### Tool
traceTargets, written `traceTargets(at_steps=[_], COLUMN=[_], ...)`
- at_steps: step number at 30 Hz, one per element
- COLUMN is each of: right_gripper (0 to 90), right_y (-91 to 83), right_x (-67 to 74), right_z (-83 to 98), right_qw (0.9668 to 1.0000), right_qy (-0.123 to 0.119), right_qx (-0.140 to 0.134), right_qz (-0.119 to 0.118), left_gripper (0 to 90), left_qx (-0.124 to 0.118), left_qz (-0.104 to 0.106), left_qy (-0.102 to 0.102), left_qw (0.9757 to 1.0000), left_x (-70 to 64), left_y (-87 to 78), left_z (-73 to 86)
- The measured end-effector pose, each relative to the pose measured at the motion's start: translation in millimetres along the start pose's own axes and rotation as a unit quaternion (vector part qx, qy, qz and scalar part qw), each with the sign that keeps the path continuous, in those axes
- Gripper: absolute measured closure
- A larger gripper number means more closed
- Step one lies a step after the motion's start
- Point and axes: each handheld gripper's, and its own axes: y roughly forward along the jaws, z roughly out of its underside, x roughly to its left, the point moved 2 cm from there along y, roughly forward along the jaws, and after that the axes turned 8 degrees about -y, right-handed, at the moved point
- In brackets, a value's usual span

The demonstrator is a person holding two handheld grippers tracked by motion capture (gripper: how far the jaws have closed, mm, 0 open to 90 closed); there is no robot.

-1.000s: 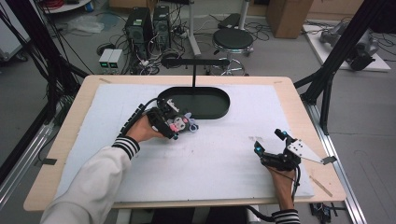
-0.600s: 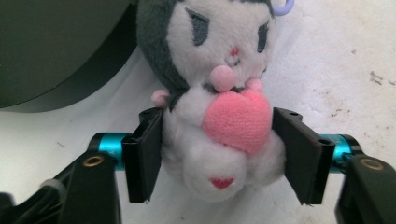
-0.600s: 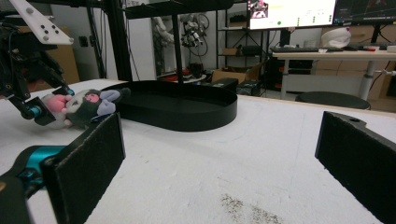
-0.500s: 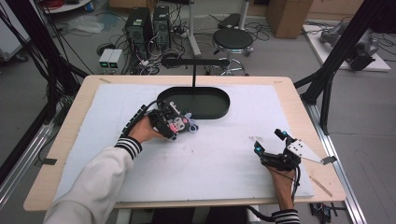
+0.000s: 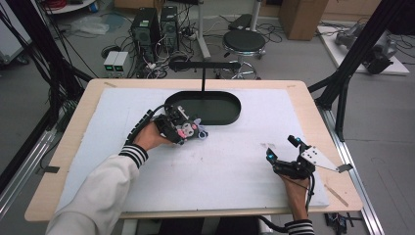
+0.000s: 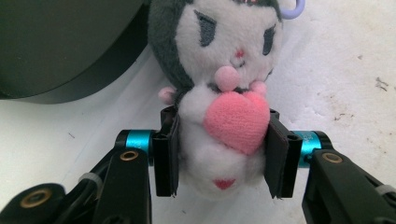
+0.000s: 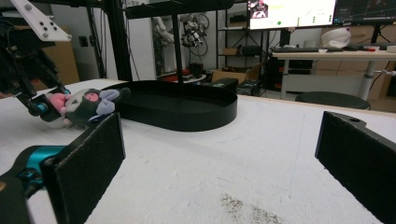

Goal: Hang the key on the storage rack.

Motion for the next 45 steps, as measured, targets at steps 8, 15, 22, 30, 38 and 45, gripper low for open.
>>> traceTargets(at_steps=[8,15,22,30,38,45], right_gripper=[0.5,0.5,0.5,0.5,0.5,0.5], right_y=[-0.2,0.0,0.0,0.0,0.3,0.3], right_x=[0.0,0.3,0.2,0.6,0.4,0.5], right_z=[0.0,0.0,0.0,-0.1,-0.1,-0.1], right_qw=[1.0,1.0,1.0,1.0,1.0,1.0], right_qy=[0.0,-0.002,-0.002,-0.003,-0.005,-0.006], right_qx=[0.001,0.001,0.001,0.002,0.0,0.001], right_qz=[0.0,0.0,0.0,0.001,0.0,0.0], left_gripper=[54.4,54.4,54.4,54.4,54.4,54.4], left_qx=[-0.033,-0.084,-0.125,-0.175,-0.199,-0.22], left_qz=[0.003,-0.002,-0.011,-0.029,-0.043,-0.049], left_qy=[-0.004,-0.027,-0.059,-0.092,-0.113,-0.13], left_qw=[0.9994,0.9961,0.9903,0.9799,0.9726,0.9654], left_x=[-0.1,6.2,18.3,33.0,43.3,51.5], left_y=[-10.5,-30.0,-45.5,-64.7,-77.5,-88.1], left_z=[-1.4,0.8,3.8,9.0,13.8,13.3])
